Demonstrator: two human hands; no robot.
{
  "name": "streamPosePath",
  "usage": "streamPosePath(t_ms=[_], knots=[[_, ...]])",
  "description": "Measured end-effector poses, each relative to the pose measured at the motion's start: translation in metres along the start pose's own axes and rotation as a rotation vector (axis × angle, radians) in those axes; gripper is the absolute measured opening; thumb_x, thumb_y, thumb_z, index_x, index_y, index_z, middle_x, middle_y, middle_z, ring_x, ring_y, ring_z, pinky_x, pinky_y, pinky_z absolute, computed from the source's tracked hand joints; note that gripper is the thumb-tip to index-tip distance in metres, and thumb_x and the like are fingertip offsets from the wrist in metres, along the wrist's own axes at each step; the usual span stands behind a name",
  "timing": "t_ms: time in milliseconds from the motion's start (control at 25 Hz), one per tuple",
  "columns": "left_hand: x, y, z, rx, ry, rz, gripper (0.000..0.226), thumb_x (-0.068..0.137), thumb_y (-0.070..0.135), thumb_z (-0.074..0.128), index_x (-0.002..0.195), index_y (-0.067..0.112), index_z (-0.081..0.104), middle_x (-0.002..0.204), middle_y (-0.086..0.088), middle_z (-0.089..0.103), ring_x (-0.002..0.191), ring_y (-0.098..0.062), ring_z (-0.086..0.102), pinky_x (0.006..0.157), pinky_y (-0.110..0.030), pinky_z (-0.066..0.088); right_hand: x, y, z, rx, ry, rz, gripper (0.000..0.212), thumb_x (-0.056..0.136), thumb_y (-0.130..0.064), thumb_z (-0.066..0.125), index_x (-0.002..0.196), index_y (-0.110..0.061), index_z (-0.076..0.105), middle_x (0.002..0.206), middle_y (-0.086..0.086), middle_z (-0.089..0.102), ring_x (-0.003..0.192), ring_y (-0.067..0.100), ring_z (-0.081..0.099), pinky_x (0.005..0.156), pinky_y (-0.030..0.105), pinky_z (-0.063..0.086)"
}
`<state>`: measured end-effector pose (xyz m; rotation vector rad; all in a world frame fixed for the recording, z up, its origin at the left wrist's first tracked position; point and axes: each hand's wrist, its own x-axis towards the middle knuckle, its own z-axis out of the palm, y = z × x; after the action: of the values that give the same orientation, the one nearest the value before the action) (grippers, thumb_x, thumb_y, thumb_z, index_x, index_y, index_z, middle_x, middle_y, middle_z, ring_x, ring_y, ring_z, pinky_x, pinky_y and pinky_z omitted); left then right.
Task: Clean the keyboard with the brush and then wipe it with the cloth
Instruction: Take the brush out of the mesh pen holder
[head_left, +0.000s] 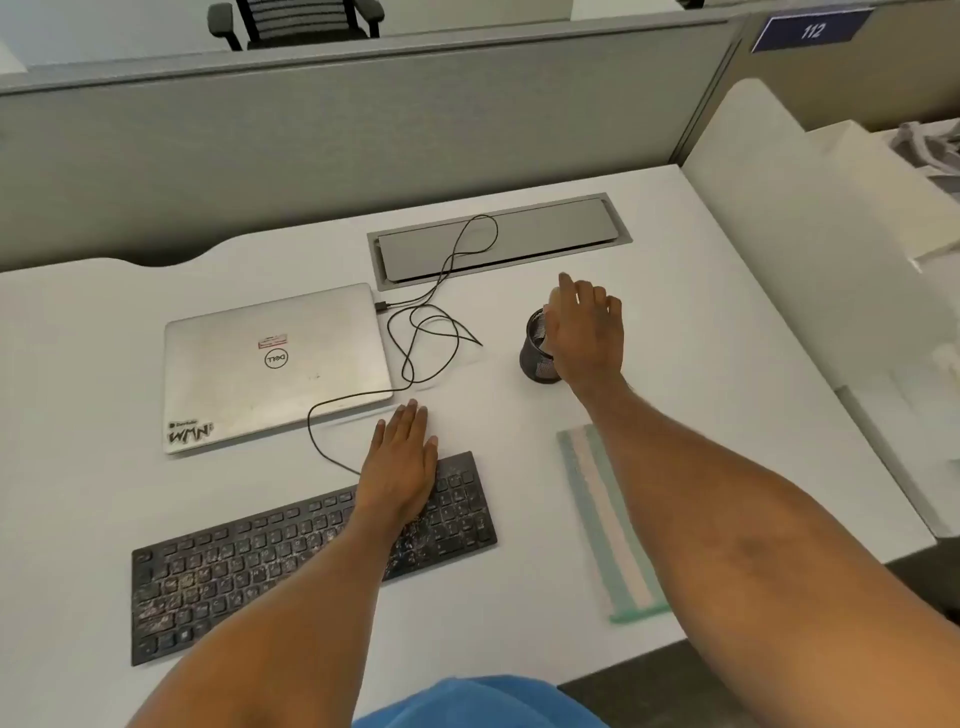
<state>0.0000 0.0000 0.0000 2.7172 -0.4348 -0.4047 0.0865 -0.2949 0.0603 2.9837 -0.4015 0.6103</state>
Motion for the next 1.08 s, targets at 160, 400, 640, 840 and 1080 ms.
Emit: streamPosePath(t_ms=[160, 400, 640, 840, 1080], knots=[[0.000, -0.005, 0.003, 0.017, -0.027, -0.024, 0.066, 0.109, 0.043, 0.013, 0.169, 0.014, 0.018, 0.177, -0.001, 0.010, 0.164, -0.015, 0.005, 0.132, -0.033, -0.002, 0.014, 0.000, 0.008, -0.022, -0.077, -0.085, 0.031, 0.101, -0.036, 0.046, 0.120, -0.013, 0.055, 0.105, 0.005, 0.062, 0.098, 0.028, 0.056, 0.093, 0.041, 0.039], [0.000, -0.004, 0.004, 0.014, -0.028, -0.021, 0.067, 0.109, 0.043, 0.013, 0.169, 0.013, 0.019, 0.177, -0.002, 0.011, 0.164, -0.016, 0.006, 0.132, -0.034, -0.001, 0.019, 0.000, 0.008, 0.034, -0.081, -0.096, 0.016, 0.097, -0.025, 0.058, 0.109, -0.015, 0.059, 0.101, 0.003, 0.060, 0.097, 0.027, 0.055, 0.093, 0.041, 0.040], [0.002, -0.004, 0.001, -0.003, -0.053, -0.027, 0.060, 0.115, 0.036, 0.025, 0.169, 0.012, 0.015, 0.178, -0.003, 0.006, 0.164, -0.016, 0.001, 0.132, -0.034, -0.004, 0.009, -0.005, -0.003, 0.370, -0.219, 0.100, 0.038, 0.095, -0.039, 0.037, 0.098, -0.011, 0.061, 0.096, 0.006, 0.064, 0.092, 0.029, 0.056, 0.086, 0.043, 0.041], [0.004, -0.005, -0.001, -0.018, -0.076, -0.013, 0.062, 0.115, 0.038, 0.023, 0.170, 0.012, 0.009, 0.178, -0.004, 0.004, 0.164, -0.016, 0.000, 0.133, -0.036, -0.001, 0.001, -0.007, -0.020, 0.335, -0.102, -0.033, 0.029, 0.104, -0.032, 0.041, 0.093, -0.013, 0.060, 0.089, 0.004, 0.062, 0.086, 0.030, 0.057, 0.080, 0.042, 0.040], [0.001, -0.003, -0.013, -0.055, 0.022, 0.058, 0.061, 0.115, 0.035, 0.026, 0.170, 0.013, 0.010, 0.178, -0.004, 0.009, 0.164, -0.018, 0.004, 0.133, -0.037, 0.002, 0.009, -0.025, -0.069, 0.273, 0.169, -0.152, 0.033, 0.109, -0.033, 0.035, 0.098, -0.013, 0.058, 0.086, 0.002, 0.061, 0.078, 0.026, 0.053, 0.073, 0.039, 0.041]])
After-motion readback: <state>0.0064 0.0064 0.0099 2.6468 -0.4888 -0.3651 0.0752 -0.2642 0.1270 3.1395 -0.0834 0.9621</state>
